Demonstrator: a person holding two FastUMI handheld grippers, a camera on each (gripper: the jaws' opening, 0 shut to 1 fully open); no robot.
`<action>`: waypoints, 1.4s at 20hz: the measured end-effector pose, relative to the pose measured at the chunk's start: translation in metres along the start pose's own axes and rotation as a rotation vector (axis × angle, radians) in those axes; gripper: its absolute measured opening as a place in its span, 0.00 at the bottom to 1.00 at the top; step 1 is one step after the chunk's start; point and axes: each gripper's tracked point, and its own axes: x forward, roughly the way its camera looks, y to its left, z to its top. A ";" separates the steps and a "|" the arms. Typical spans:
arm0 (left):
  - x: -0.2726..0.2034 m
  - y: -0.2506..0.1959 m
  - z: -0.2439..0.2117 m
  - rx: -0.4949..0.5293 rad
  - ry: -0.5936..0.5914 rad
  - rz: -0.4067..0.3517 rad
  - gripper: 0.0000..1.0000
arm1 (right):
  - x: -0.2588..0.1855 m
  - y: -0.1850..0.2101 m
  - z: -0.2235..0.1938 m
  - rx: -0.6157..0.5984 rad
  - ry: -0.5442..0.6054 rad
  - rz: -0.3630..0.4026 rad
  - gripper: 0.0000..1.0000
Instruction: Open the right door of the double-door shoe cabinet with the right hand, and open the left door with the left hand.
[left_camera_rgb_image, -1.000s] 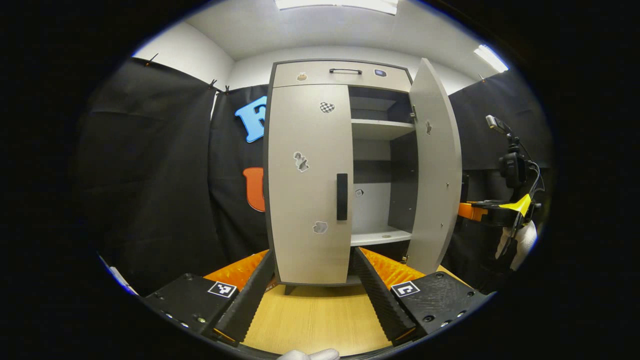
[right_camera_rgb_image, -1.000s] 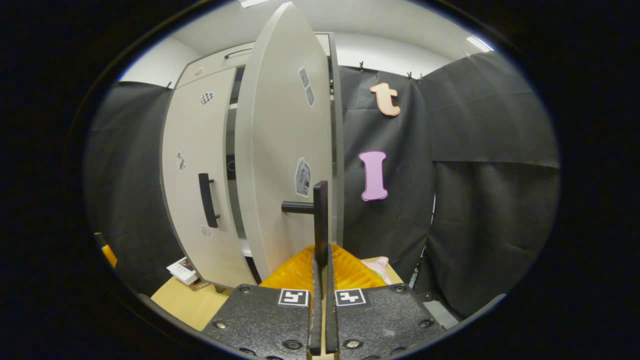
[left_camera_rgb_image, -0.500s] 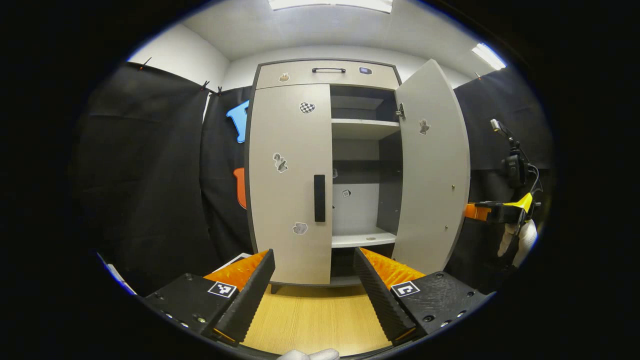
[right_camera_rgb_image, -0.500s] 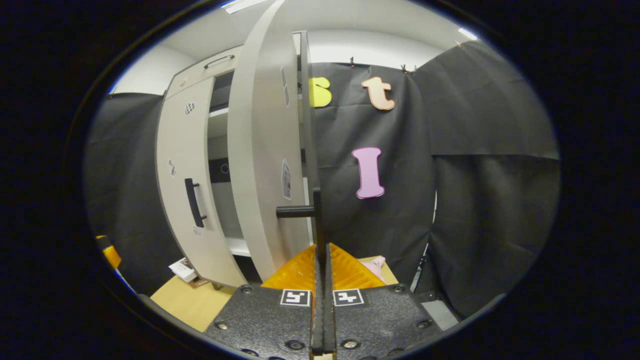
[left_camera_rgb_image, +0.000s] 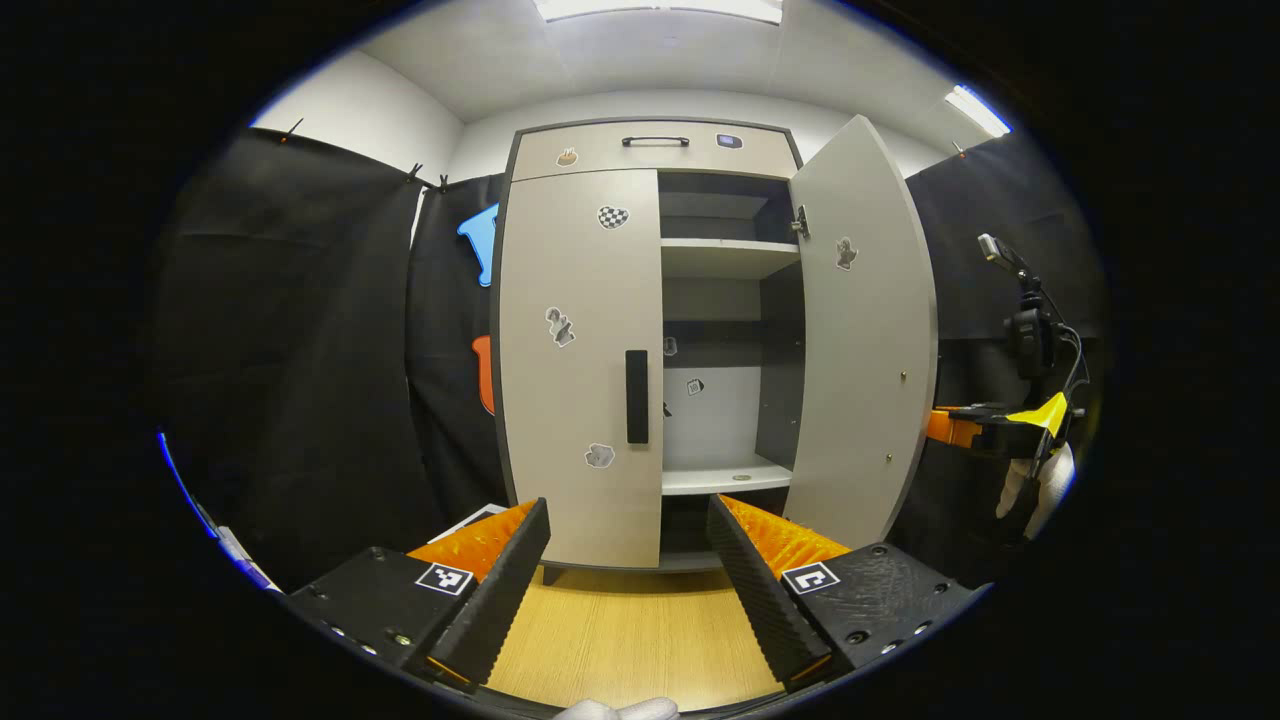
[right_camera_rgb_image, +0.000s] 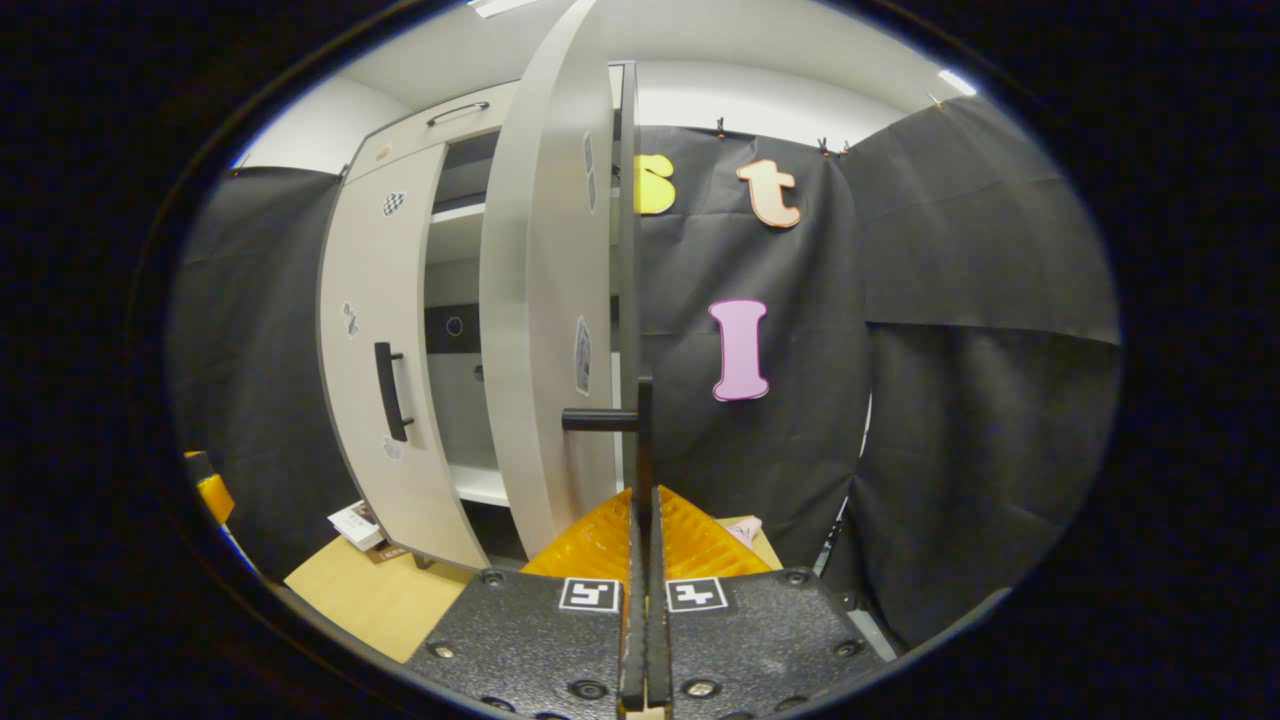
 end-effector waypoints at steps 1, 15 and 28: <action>-0.001 0.001 0.002 0.002 -0.001 -0.001 0.96 | -0.002 -0.003 0.001 -0.005 -0.003 -0.015 0.05; 0.008 0.029 0.007 0.029 -0.021 -0.035 0.96 | -0.079 -0.002 0.014 -0.027 -0.060 -0.115 1.00; 0.069 0.036 0.025 -0.001 -0.070 -0.107 0.96 | -0.125 0.091 0.002 0.002 -0.080 -0.060 1.00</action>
